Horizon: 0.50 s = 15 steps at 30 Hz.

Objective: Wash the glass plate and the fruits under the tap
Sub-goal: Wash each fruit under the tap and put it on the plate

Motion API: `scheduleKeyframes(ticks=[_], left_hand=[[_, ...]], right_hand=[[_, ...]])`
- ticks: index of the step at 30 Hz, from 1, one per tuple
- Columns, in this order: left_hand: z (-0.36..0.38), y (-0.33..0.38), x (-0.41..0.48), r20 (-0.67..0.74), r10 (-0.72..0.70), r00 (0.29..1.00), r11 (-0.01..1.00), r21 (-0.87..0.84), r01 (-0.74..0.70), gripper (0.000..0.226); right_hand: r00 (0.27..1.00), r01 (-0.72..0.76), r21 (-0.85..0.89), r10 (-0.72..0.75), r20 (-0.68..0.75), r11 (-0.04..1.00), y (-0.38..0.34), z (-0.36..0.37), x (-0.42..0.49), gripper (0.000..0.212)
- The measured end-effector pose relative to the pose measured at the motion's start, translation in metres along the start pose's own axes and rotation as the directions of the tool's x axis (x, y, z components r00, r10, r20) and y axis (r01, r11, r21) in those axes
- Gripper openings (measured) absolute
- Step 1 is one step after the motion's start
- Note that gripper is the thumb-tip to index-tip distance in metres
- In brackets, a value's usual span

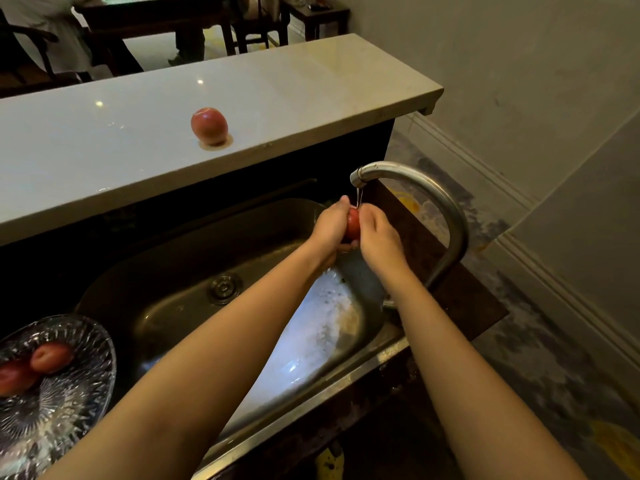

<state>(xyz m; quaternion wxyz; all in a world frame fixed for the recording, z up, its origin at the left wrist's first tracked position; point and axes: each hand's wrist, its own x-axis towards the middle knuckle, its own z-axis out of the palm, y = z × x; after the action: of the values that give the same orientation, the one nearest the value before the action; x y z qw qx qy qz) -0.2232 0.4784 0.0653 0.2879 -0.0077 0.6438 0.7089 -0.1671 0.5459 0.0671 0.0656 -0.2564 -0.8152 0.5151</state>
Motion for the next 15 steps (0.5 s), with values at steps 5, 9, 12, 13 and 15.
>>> scheduleKeyframes(ticks=[5,9,12,13,15], left_hand=[[0.007,0.008,-0.006,0.046,0.037,0.998,0.996,-0.084,-0.033,0.020],[-0.001,0.018,0.005,-0.099,0.035,0.994,0.979,-0.198,-0.054,0.035],[0.008,0.015,0.004,-0.074,0.013,0.997,0.985,-0.169,-0.025,0.033],[0.013,0.011,0.004,-0.065,0.025,0.998,0.991,-0.126,-0.033,0.031],[0.016,0.012,0.004,-0.092,0.051,0.994,0.997,-0.045,-0.055,0.029]], right_hand=[[0.991,-0.125,0.221,0.112,0.069,0.967,-0.017,0.004,0.039,0.032],[0.985,0.147,0.143,-0.158,0.067,0.979,-0.012,0.029,0.031,0.034],[0.999,0.022,0.235,-0.016,-0.029,0.972,-0.013,0.024,0.042,0.028],[0.996,-0.043,0.313,0.064,-0.058,0.949,-0.015,0.020,0.047,0.030],[0.989,-0.080,0.383,0.122,-0.087,0.920,-0.022,0.020,0.050,0.032]])
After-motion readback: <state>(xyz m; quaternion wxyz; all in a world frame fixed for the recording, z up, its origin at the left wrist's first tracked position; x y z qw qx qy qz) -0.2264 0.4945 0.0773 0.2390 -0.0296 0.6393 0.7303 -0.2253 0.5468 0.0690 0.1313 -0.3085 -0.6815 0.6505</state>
